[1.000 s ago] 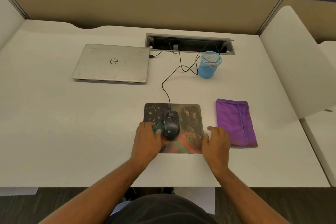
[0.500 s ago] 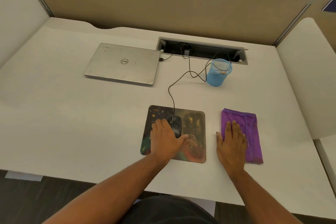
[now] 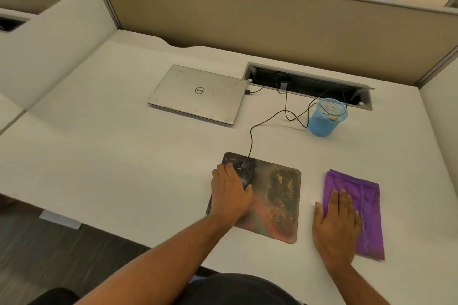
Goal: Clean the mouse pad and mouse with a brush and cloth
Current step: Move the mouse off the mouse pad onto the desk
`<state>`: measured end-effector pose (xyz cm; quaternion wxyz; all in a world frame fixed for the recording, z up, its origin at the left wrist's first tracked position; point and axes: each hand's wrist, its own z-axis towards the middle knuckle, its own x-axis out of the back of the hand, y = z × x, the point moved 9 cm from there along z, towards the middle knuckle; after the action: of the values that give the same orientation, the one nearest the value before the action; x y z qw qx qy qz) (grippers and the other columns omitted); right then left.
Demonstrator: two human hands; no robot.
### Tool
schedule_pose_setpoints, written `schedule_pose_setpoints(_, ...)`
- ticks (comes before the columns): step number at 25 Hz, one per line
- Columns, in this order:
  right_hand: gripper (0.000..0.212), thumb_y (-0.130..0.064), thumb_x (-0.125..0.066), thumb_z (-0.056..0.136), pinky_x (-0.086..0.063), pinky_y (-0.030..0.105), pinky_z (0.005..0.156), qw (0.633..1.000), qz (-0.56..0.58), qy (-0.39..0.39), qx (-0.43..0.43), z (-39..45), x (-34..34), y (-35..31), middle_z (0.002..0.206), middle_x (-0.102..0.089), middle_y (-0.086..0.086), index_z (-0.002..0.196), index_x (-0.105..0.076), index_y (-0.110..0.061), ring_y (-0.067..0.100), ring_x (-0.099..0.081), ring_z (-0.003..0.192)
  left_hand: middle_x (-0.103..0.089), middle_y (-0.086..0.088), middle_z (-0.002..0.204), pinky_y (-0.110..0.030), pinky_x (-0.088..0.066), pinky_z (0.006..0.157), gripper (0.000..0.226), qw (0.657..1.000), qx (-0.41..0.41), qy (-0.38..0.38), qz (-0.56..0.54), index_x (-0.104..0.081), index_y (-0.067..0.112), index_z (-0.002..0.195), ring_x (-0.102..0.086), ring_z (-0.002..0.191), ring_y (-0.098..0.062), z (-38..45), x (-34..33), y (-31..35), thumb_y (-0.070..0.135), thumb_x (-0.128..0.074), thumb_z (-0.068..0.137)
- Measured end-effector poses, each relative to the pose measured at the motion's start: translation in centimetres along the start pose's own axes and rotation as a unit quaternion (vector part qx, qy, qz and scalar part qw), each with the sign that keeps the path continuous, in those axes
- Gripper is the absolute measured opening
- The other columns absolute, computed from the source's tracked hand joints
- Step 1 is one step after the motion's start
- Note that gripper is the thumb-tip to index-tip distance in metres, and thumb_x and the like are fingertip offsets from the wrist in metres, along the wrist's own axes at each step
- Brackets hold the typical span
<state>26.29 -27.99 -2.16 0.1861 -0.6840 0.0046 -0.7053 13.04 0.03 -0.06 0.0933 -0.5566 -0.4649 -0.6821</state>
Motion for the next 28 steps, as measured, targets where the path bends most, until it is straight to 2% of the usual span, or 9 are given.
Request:
schedule_pose_setpoints(6, 0.074, -0.047, -0.032, 0.098, -0.026, 0.06, 0.12, 1.0, -0.008, 0.012, 0.012, 0.1, -0.1, 0.0, 0.158, -0.039, 0.025, 0.154, -0.034, 0.0, 0.045, -0.035, 0.147, -0.045, -0.006, 0.121, -0.035, -0.042, 0.092, 0.063, 0.998, 0.039, 0.052, 0.017, -0.042, 0.013, 0.129, -0.042, 0.11, -0.023, 2.5, 4.8, -5.5, 0.04, -0.07, 0.08)
schedule_pose_setpoints(14, 0.077, -0.054, -0.026, 0.097, -0.026, 0.061, 0.12, 1.0, -0.026, 0.008, 0.006, 0.2, -0.4, 0.1, 0.16, -0.037, 0.022, 0.156, -0.033, -0.003, 0.043, -0.034, 0.148, -0.046, -0.012, 0.122, -0.04, -0.044, 0.09, 0.065, 0.994, 0.078, 0.065, 0.036, -0.044, 0.008, 0.132, -0.044, 0.109, -0.027, 5.1, 8.6, -12.2, 0.034, -0.074, 0.08)
schedule_pose_setpoints(19, 0.081, -0.057, -0.02, 0.097, -0.027, 0.061, 0.119, 1.0, -0.024, 0.012, 0.009, 0.1, -0.3, 0.0, 0.16, -0.038, 0.022, 0.155, -0.034, -0.003, 0.043, -0.034, 0.147, -0.045, -0.014, 0.122, -0.043, -0.042, 0.089, 0.065, 0.992, 0.094, 0.067, 0.048, -0.045, 0.005, 0.132, -0.043, 0.11, -0.03, 6.0, 10.0, -14.6, 0.033, -0.074, 0.081)
schedule_pose_setpoints(28, 0.078, -0.054, -0.024, 0.097, -0.027, 0.062, 0.119, 1.0, -0.009, -0.002, -0.003, 0.1, -0.1, -0.3, 0.16, -0.038, 0.022, 0.156, -0.034, -0.003, 0.044, -0.035, 0.147, -0.045, -0.015, 0.119, -0.046, -0.041, 0.09, 0.059, 0.991, 0.11, 0.048, 0.056, -0.046, 0.003, 0.127, -0.042, 0.11, -0.033, 7.0, 10.6, -16.6, 0.032, -0.07, 0.082)
